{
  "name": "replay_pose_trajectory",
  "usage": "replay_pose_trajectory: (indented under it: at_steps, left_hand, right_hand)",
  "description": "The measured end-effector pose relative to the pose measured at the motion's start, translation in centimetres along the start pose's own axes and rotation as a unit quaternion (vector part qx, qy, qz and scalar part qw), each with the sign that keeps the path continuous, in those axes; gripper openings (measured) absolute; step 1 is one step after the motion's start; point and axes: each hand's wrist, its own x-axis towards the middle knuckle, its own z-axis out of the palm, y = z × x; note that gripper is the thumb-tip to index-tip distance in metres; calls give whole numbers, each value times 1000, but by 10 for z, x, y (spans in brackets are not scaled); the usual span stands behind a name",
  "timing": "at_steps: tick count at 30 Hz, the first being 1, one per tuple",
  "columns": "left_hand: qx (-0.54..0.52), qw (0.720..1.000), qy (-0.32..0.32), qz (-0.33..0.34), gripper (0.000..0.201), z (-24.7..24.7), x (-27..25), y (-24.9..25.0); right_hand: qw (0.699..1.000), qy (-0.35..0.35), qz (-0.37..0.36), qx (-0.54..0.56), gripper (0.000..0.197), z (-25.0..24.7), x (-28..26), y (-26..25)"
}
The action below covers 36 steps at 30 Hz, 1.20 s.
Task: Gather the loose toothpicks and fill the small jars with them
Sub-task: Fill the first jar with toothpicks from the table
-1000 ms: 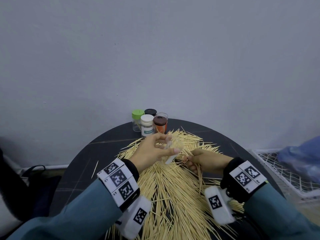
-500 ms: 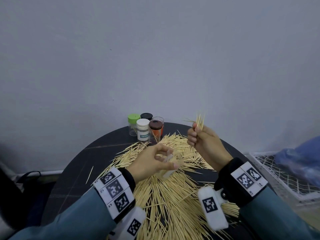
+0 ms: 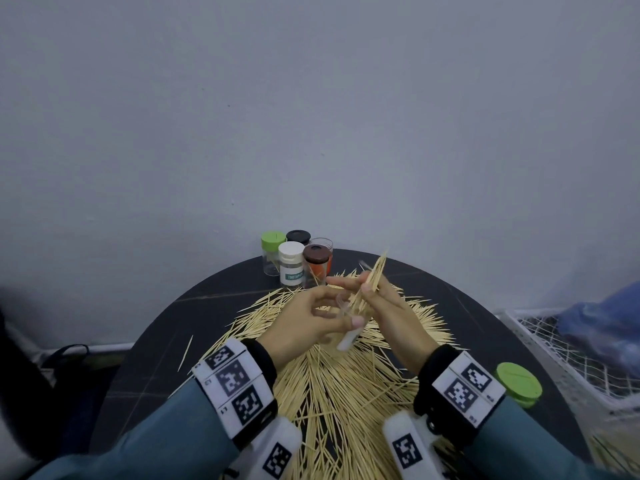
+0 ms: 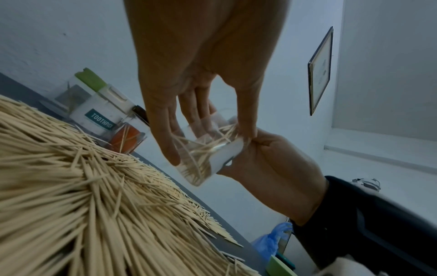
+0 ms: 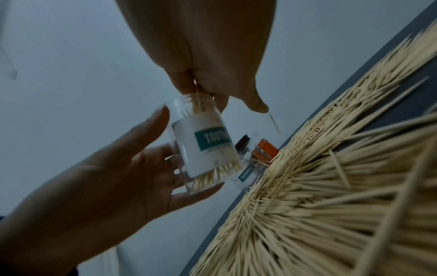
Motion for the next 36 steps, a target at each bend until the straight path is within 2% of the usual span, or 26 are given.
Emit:
replay_pose_trajectory:
  at_steps: [4,8,12,16,19,23,26,29,31,32,34,36]
  left_hand:
    - [-10,1000,1,6,43,-1,-1,-1]
    - [-6,1000,-3,4,37,-1,-1,-1]
    - [1,1000,-7,1,40,0,0,1]
    - [-3,1000,-3,0,43,-1,-1,1]
    - [4,1000,3,-9,57,-2,-1,1]
    - [18,1000,7,-15,49,-3,-1,1]
    - [23,1000,12,-14,48,-4,-1,1]
    - [25,999,27,-10,49,-6,0,2]
    - [26,999,41,-5,50,-8,2,2]
    - [25,999,48,-4,51,-9,2,2]
    - [23,998,60,-5,52,-11,2,1]
    - [28,997,66,-1,53,-13,2,1]
  right_hand:
    - [1000,-16,0,22,14,1,0,3]
    - [1000,-12,-1,16,21,0,1,3]
    - [1000,-5,-6,-16,28,-2,3,5]
    - [998,-17,-7,-65,26,-5,4,5]
    - [995,-19,1,-101,31,-9,4,5]
    - [986,-39,26,-160,32,-11,5,3]
    - [985,-21,29,-167,30,-11,4,-2]
    - [984,33,49,-166,24,-16,6,-5]
    - [966,48,80,-242,18,-21,8,-7]
    - [941,24,106,-320,17,-25,8,-7]
    - [862,-64,170,-473,28,-29,8,-5]
    - [798,-118,216,-550,43,-25,8,-4]
